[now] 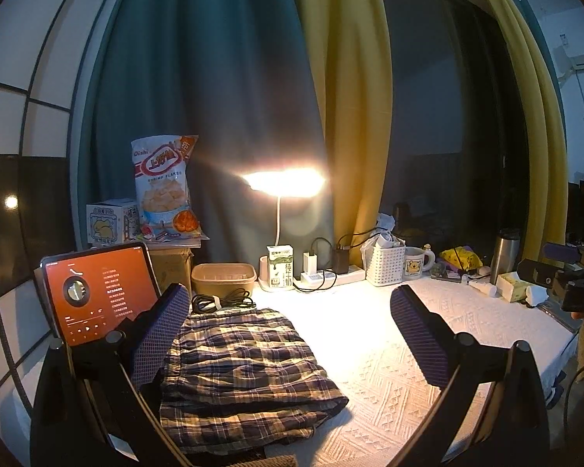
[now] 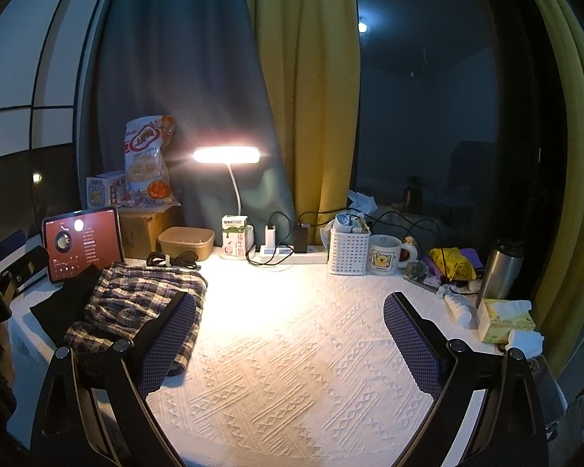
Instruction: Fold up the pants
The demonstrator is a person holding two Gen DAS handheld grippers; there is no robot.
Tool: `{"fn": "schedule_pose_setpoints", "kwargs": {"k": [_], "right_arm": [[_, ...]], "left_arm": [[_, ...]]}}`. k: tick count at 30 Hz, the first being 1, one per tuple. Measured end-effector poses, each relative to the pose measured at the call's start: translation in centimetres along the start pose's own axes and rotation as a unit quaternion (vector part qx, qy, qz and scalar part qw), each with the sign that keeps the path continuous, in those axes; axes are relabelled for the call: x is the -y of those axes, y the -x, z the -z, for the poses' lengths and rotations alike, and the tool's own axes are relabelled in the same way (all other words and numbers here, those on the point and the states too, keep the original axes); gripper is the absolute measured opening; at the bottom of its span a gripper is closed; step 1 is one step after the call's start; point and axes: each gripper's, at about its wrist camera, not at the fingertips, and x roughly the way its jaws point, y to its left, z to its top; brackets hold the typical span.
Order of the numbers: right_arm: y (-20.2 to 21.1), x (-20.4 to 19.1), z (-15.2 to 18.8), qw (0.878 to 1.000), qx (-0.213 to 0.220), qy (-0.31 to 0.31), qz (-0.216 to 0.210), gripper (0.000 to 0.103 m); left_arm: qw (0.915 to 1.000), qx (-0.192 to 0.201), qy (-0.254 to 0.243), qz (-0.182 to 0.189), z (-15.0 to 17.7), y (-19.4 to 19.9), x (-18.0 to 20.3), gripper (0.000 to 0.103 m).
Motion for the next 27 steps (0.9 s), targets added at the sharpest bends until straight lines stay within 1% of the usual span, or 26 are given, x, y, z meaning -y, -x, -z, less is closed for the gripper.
{"fn": "schedule_pose_setpoints", "kwargs": {"k": [27], "right_arm": [[0.05,0.14,0.07,1.0,0.0,-0.001,-0.001,0.098]], "left_arm": [[1.0,-0.002,-0.001,0.002,-0.1,0.22,0.93,0.102]]}}
